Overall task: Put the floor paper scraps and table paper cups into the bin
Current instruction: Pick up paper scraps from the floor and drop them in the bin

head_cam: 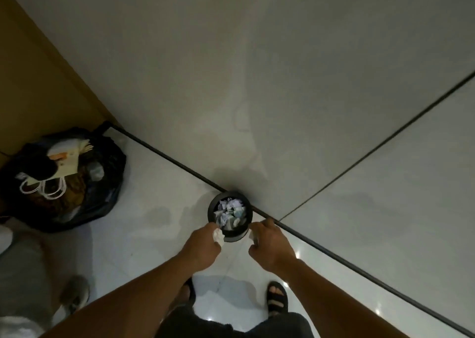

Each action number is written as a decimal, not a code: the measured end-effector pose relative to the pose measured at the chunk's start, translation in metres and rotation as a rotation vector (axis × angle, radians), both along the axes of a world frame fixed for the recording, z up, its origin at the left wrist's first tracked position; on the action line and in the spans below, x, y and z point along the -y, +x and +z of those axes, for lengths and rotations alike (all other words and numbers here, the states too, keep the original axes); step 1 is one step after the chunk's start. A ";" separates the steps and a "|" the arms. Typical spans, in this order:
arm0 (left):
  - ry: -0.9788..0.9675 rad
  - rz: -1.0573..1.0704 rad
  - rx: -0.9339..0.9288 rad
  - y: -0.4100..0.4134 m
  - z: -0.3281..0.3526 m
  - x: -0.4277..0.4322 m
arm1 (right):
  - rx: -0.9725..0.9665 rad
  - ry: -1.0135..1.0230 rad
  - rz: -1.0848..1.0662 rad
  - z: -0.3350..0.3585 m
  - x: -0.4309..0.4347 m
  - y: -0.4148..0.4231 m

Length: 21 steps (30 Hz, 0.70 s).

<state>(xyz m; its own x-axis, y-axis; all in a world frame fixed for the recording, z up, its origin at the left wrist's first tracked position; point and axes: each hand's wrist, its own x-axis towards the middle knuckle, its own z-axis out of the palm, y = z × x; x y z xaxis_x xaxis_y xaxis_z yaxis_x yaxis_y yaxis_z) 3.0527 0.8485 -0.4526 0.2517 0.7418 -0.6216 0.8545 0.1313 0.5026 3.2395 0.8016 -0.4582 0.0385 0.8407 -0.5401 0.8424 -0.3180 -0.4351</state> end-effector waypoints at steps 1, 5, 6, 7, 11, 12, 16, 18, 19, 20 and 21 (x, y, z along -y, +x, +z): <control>-0.022 -0.038 -0.002 -0.006 -0.014 -0.018 | -0.012 -0.009 -0.057 -0.012 -0.008 -0.009; -0.060 -0.137 -0.046 -0.016 -0.069 -0.080 | -0.046 -0.073 -0.220 -0.065 -0.030 -0.038; -0.071 -0.154 -0.049 -0.015 -0.085 -0.092 | -0.054 -0.087 -0.249 -0.084 -0.035 -0.043; -0.076 -0.165 -0.048 -0.014 -0.104 -0.103 | -0.059 -0.094 -0.275 -0.102 -0.042 -0.048; -0.083 -0.221 -0.041 0.004 -0.195 -0.140 | -0.049 -0.078 -0.352 -0.195 -0.082 -0.044; -0.086 -0.238 -0.047 0.008 -0.221 -0.146 | -0.038 -0.076 -0.357 -0.223 -0.091 -0.041; -0.079 -0.283 -0.072 0.019 -0.318 -0.167 | -0.025 -0.080 -0.402 -0.324 -0.122 -0.039; -0.080 -0.271 -0.053 0.021 -0.356 -0.173 | -0.058 -0.069 -0.453 -0.366 -0.131 -0.043; -0.083 -0.260 -0.039 0.021 -0.370 -0.175 | -0.079 -0.052 -0.492 -0.383 -0.133 -0.047; -0.090 -0.245 -0.020 0.020 -0.382 -0.177 | -0.103 -0.028 -0.533 -0.397 -0.134 -0.050; -0.099 -0.231 0.007 0.018 -0.390 -0.177 | -0.126 0.004 -0.566 -0.408 -0.132 -0.053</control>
